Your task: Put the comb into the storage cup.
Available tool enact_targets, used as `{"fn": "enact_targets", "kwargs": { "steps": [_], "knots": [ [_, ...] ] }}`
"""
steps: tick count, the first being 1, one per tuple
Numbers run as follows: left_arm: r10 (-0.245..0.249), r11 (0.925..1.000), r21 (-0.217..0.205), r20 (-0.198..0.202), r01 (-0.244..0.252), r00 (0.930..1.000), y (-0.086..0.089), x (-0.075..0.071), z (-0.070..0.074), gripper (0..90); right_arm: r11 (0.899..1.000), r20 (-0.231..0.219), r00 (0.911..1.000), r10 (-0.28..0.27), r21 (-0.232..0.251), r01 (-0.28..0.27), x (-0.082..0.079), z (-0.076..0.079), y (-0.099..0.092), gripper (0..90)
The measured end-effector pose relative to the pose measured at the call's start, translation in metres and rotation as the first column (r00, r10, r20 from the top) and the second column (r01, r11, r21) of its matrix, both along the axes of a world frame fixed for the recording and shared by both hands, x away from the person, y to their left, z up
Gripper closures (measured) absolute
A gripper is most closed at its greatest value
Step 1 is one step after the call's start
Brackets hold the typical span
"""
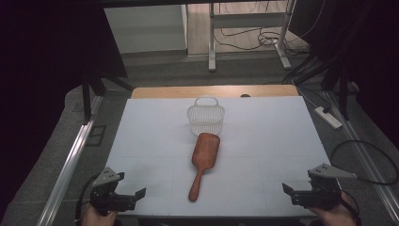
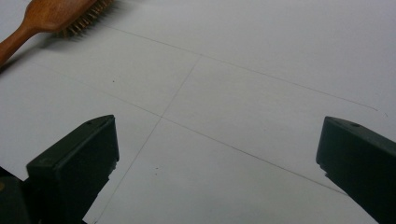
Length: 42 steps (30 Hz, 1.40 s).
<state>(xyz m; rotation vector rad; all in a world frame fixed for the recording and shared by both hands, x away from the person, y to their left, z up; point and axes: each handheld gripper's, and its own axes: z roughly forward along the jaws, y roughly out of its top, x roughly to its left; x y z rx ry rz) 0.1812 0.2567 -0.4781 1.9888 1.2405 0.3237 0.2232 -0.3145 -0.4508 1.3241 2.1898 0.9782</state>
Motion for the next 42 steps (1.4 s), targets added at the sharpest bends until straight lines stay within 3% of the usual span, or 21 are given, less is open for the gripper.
{"fn": "enact_targets", "kwargs": {
  "steps": [26, 36, 42],
  "knots": [
    [-0.019, 0.9998, -0.004, -0.022, 0.019, 0.9996, -0.001, 0.001, 0.001, 0.0, 1.000, -0.007, 0.9999, 0.012, -0.006, -0.012, 0.001, 0.000, 0.001, 0.0],
    [-0.099, 0.9950, -0.018, -0.005, 0.099, 0.9951, -0.013, 0.007, 0.003, 0.0, 1.000, -0.014, 0.9996, 0.024, -0.009, -0.024, 0.002, -0.001, 0.002, 0.0],
    [-0.124, 0.9923, -0.004, -0.005, 0.124, 0.9923, -0.017, 0.012, 0.003, 0.0, 1.000, -0.012, 0.9995, 0.028, -0.008, -0.028, 0.002, -0.001, 0.003, 0.0]
  ]
}}
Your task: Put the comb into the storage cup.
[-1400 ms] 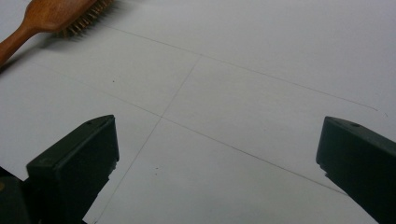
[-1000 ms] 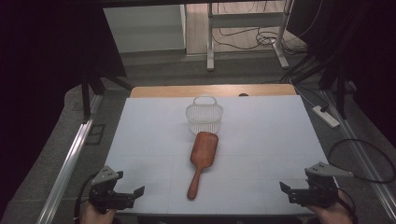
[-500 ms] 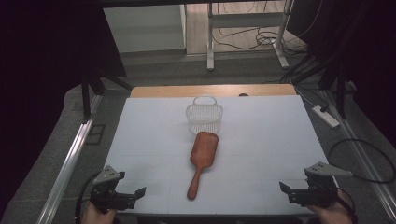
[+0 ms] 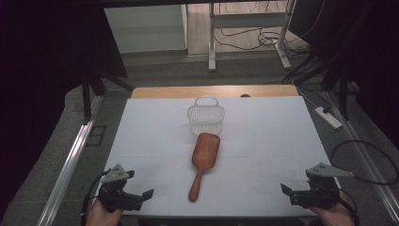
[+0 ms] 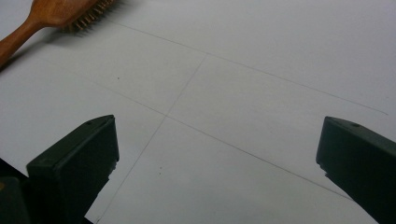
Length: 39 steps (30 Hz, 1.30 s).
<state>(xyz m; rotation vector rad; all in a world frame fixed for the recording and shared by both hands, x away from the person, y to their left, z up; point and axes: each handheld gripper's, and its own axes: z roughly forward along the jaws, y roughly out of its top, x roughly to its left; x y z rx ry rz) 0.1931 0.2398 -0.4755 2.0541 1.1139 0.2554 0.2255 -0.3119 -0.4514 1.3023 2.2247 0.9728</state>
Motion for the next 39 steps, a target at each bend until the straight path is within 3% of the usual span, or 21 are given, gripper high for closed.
{"fn": "enact_targets", "kwargs": {
  "steps": [12, 26, 39],
  "knots": [
    [-0.021, 0.9992, -0.033, 0.010, 0.021, 0.9997, -0.008, 0.010, 0.002, 0.0, 1.000, -0.003, 1.0000, 0.004, 0.001, -0.004, 0.000, 0.000, 0.000, 0.0],
    [-0.059, 0.9980, -0.022, -0.025, 0.059, 0.9979, -0.024, 0.024, 0.005, 0.0, 1.000, -0.004, 1.0000, 0.008, 0.001, -0.008, 0.001, 0.000, 0.001, 0.0],
    [-0.102, 0.9941, -0.042, -0.044, 0.101, 0.9938, -0.043, 0.039, 0.008, 0.0, 1.000, -0.010, 0.9999, 0.013, 0.000, -0.013, 0.001, -0.001, 0.001, 0.0]
  ]
}}
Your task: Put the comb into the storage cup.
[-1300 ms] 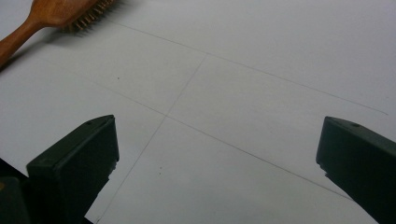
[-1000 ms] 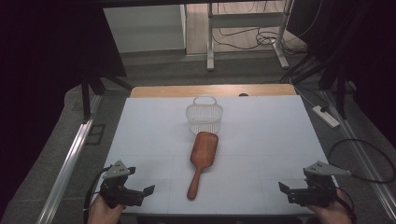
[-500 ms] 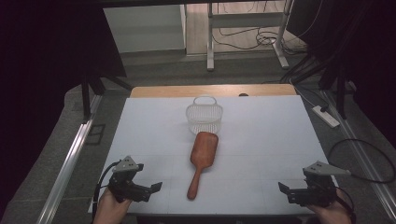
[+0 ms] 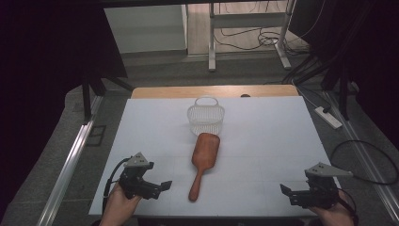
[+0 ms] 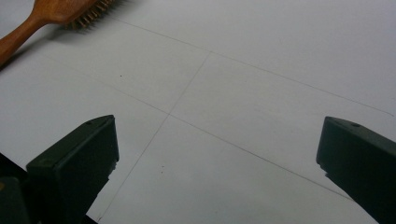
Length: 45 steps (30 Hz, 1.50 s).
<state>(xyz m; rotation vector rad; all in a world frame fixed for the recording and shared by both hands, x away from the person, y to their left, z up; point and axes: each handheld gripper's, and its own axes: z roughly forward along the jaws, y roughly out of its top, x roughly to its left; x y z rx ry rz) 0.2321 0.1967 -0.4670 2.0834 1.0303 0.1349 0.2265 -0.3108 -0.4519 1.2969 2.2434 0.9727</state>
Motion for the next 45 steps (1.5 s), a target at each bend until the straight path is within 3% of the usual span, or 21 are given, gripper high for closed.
{"fn": "enact_targets", "kwargs": {
  "steps": [25, 38, 45],
  "knots": [
    [-0.070, 0.9968, 0.036, -0.024, 0.071, 0.9973, -0.038, 0.031, 0.002, 0.0, 1.000, -0.009, 1.0000, 0.000, 0.003, 0.001, 0.001, 0.000, -0.001, 0.0],
    [-0.149, 0.9872, 0.053, -0.033, 0.150, 0.9883, -0.065, 0.050, 0.003, 0.0, 1.000, -0.007, 1.0000, 0.005, 0.001, -0.005, 0.001, -0.001, 0.000, 0.0],
    [-0.168, 0.9834, 0.066, -0.034, 0.169, 0.9853, -0.075, 0.055, 0.003, 0.0, 1.000, -0.007, 0.9999, 0.008, 0.000, -0.008, 0.001, -0.001, 0.000, 0.0]
  ]
}}
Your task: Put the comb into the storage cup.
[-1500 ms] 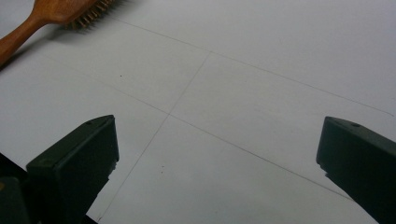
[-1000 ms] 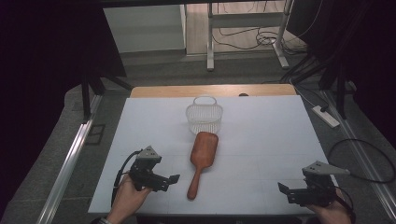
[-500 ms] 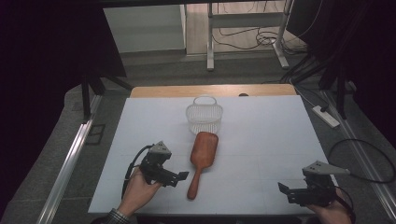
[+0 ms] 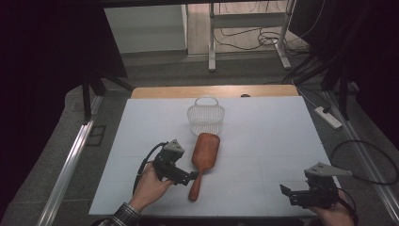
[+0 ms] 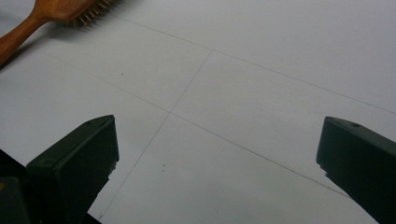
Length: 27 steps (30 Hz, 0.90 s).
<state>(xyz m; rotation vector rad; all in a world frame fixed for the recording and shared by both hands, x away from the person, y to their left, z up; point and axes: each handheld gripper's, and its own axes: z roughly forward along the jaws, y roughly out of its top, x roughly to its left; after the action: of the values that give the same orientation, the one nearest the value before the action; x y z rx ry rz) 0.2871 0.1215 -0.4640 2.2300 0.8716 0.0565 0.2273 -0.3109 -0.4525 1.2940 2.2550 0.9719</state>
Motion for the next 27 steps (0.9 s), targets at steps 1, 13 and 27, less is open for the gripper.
{"fn": "enact_targets", "kwargs": {
  "steps": [1, 13, 27],
  "knots": [
    [-0.003, 1.0000, -0.004, -0.001, 0.003, 1.0000, -0.002, 0.001, 0.000, 0.0, 1.000, 0.000, 1.0000, 0.000, 0.000, 0.000, 0.000, 0.000, 0.000, 0.0],
    [-0.042, 0.9991, -0.006, -0.012, 0.042, 0.9990, -0.023, 0.010, 0.000, 0.0, 1.000, -0.001, 1.0000, 0.004, -0.006, -0.004, 0.000, 0.000, 0.001, 0.0],
    [-0.074, 0.9959, 0.053, 0.007, 0.074, 0.9972, -0.040, 0.012, -0.001, 26.6, 1.000, -0.003, 1.0000, 0.003, -0.011, -0.003, 0.000, 0.000, 0.001, 0.0]
  ]
}}
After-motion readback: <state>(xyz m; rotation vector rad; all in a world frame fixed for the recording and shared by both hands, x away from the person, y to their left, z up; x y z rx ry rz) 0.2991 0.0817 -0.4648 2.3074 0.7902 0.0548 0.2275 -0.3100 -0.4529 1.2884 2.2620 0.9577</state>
